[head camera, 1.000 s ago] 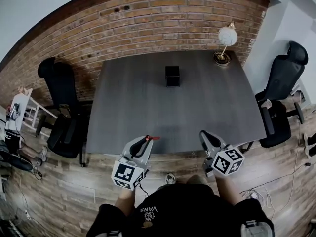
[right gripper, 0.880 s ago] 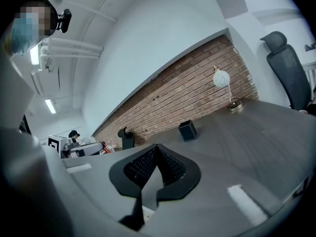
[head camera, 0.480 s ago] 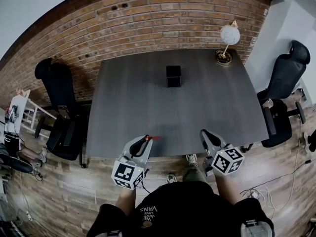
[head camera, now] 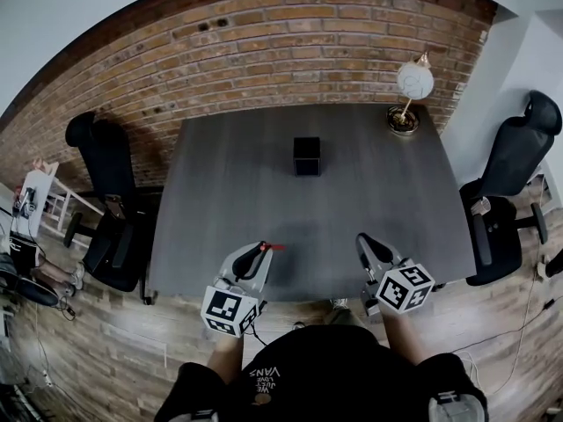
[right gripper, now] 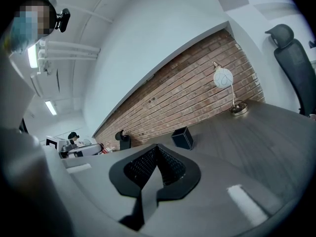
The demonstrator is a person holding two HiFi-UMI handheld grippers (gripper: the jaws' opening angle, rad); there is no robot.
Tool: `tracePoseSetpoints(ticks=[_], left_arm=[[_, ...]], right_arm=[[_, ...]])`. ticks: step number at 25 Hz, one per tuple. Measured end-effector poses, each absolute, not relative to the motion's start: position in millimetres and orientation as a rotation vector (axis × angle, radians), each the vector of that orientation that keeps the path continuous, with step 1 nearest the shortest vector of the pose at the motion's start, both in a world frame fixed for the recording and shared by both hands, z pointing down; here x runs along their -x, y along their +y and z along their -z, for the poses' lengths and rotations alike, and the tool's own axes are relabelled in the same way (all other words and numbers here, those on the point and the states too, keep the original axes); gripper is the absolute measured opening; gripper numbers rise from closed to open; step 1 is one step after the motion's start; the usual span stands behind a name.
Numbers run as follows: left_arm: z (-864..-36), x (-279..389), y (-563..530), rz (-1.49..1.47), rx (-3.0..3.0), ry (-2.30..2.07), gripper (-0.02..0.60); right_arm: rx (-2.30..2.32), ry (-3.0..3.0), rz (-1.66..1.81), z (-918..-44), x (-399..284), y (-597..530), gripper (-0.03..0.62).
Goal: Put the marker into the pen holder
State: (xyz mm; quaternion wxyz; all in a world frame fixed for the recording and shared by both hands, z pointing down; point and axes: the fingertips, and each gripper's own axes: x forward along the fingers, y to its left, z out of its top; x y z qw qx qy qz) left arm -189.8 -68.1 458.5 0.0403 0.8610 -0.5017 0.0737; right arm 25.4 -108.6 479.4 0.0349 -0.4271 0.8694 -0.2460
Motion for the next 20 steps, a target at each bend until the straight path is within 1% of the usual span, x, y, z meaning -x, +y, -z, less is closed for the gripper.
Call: tracePoseSetpoints(ticks=[20], left_arm=[[-433,151,-205,-0.246,-2.706,-1.654,0.104]], right_arm=[[1.269,2.675,0.819,-493,-66,-200,0.0]])
